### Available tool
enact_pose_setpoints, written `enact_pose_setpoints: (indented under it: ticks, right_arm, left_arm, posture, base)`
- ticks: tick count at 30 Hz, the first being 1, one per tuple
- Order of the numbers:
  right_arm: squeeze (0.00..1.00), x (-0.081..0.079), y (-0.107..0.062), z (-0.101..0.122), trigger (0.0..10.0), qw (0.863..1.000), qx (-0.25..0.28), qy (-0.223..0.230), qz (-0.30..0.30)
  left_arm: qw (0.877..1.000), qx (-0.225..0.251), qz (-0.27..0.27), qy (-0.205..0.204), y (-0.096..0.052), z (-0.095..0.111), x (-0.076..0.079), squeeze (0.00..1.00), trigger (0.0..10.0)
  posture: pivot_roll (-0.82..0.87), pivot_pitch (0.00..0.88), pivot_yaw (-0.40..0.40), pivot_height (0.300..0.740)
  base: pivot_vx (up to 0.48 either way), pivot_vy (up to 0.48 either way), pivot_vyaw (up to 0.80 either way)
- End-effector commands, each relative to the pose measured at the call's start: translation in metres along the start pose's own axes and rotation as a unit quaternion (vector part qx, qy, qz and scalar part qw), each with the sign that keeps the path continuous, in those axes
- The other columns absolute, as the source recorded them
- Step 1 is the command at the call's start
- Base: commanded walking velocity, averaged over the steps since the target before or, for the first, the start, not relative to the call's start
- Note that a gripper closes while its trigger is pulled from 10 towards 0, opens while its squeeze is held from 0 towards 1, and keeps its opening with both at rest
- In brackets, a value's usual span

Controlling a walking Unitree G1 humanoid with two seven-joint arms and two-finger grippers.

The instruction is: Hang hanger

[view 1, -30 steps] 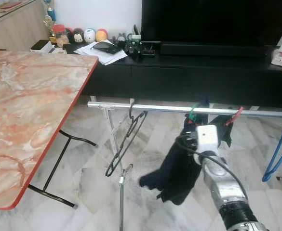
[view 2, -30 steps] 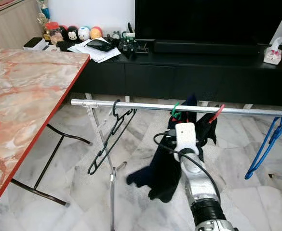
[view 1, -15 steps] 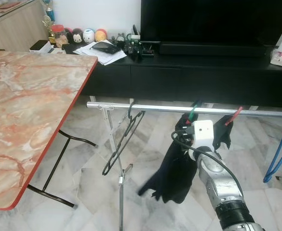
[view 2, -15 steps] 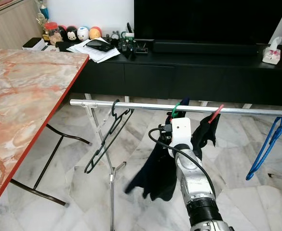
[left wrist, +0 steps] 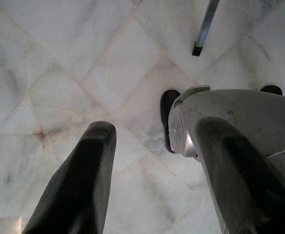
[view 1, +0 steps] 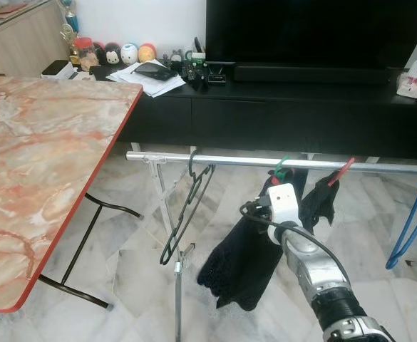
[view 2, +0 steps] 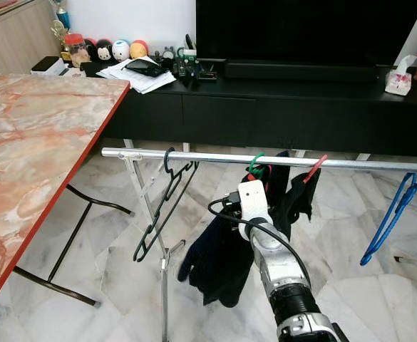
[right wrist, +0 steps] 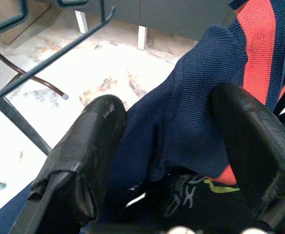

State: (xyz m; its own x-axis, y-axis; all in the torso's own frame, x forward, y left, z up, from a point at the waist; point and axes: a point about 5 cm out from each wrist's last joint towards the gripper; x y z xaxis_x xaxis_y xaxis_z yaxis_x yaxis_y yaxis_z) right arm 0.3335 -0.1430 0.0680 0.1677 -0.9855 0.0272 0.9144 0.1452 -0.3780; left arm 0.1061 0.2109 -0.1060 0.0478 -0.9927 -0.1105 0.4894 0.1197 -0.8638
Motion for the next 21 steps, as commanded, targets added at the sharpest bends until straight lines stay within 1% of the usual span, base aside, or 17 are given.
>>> enact_pose_setpoints:
  ticks: [1,2,3,6,7,9,13,15,16,18,19,20,21]
  right_arm:
    - [0.00,0.007,0.000,-0.005,10.0,1.000,-0.012,0.000,-0.028]
    - [0.00,0.015,0.000,-0.002,10.0,0.998,-0.004,0.003,-0.059]
    - [0.00,0.028,-0.003,0.003,10.0,0.995,0.011,0.008,-0.104]
    - [0.00,0.037,-0.006,0.008,10.0,0.990,0.033,0.022,-0.137]
    - [0.00,0.041,-0.009,0.013,10.0,0.986,0.053,0.027,-0.155]
    - [0.00,0.044,-0.012,0.020,10.0,0.983,0.074,0.030,-0.167]
    - [0.00,0.043,-0.012,0.022,10.0,0.982,0.078,0.033,-0.168]
    - [0.00,0.040,-0.010,0.021,10.0,0.984,0.074,0.035,-0.160]
    - [0.00,0.035,-0.007,0.017,10.0,0.987,0.065,0.037,-0.145]
    - [0.00,0.031,-0.006,0.015,10.0,0.988,0.060,0.036,-0.136]
    - [0.00,0.027,-0.004,0.013,10.0,0.991,0.054,0.035,-0.121]
    - [0.00,0.021,-0.002,0.008,10.0,0.994,0.035,0.030,-0.096]
    - [0.00,0.018,-0.001,0.005,10.0,0.995,0.025,0.028,-0.087]
  left_arm:
    - [1.000,-0.007,-0.017,0.007,0.000,-0.003,0.007,0.00,10.0]
    - [1.000,-0.006,-0.021,0.007,0.000,-0.003,0.008,0.00,10.0]
    - [1.000,-0.006,-0.027,0.006,-0.001,-0.004,0.010,0.00,10.0]
    - [1.000,-0.007,-0.028,0.007,-0.001,-0.004,0.010,0.00,10.0]
    - [1.000,-0.007,-0.029,0.007,-0.001,-0.004,0.010,0.00,10.0]
    - [0.999,-0.007,-0.030,0.007,-0.001,-0.004,0.010,0.00,10.0]
    - [0.999,-0.006,-0.031,0.008,-0.001,-0.004,0.010,0.00,10.0]
    - [0.999,-0.006,-0.032,0.008,-0.001,-0.004,0.009,0.00,10.0]
    - [0.999,-0.006,-0.032,0.008,-0.001,-0.004,0.009,0.00,10.0]
    - [0.999,-0.006,-0.032,0.008,-0.001,-0.004,0.010,0.00,10.0]
    - [0.999,-0.006,-0.033,0.008,-0.001,-0.004,0.009,0.00,10.0]
    - [0.999,-0.007,-0.033,0.009,-0.001,-0.004,0.009,0.00,10.0]
    - [0.999,-0.007,-0.033,0.009,-0.001,-0.004,0.009,0.00,10.0]
  posture:
    - [-0.04,0.000,-0.012,0.740]
    - [-0.04,0.000,-0.012,0.740]
    - [-0.04,0.000,-0.011,0.740]
    - [-0.04,0.000,-0.010,0.740]
    - [-0.04,0.000,-0.010,0.740]
    - [-0.04,0.000,-0.009,0.740]
    - [-0.05,0.000,-0.007,0.740]
    - [-0.05,0.000,-0.007,0.740]
    - [-0.05,0.000,-0.009,0.740]
    - [-0.04,0.000,-0.010,0.740]
    - [-0.04,0.000,-0.011,0.740]
    - [-0.04,0.000,-0.012,0.740]
    - [-0.04,0.000,-0.012,0.740]
  base:
    - [0.000,0.000,0.00]
    - [0.000,0.000,0.00]
    - [0.000,0.000,0.00]
    - [0.000,0.000,0.00]
    - [0.000,0.000,0.00]
    - [0.000,0.000,0.00]
    - [0.000,0.000,0.00]
    - [0.000,0.000,0.00]
    - [0.000,0.000,0.00]
    - [0.000,0.000,0.00]
    - [0.000,0.000,0.00]
    - [0.000,0.000,0.00]
    - [0.000,0.000,0.00]
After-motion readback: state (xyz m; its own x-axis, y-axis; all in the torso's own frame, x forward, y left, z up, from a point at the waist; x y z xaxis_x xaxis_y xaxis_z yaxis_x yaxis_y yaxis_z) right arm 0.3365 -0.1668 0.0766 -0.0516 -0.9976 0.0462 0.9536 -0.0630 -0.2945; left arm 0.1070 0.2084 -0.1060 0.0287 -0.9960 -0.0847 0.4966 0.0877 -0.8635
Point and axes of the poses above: a point about 5 cm out from each wrist's last joint towards the gripper, its own y axis pointing out of the wrist towards the gripper, its own z axis along the axis of the wrist's last joint, x = y × z, and after that the axes turned 4 degrees about y, right-handed
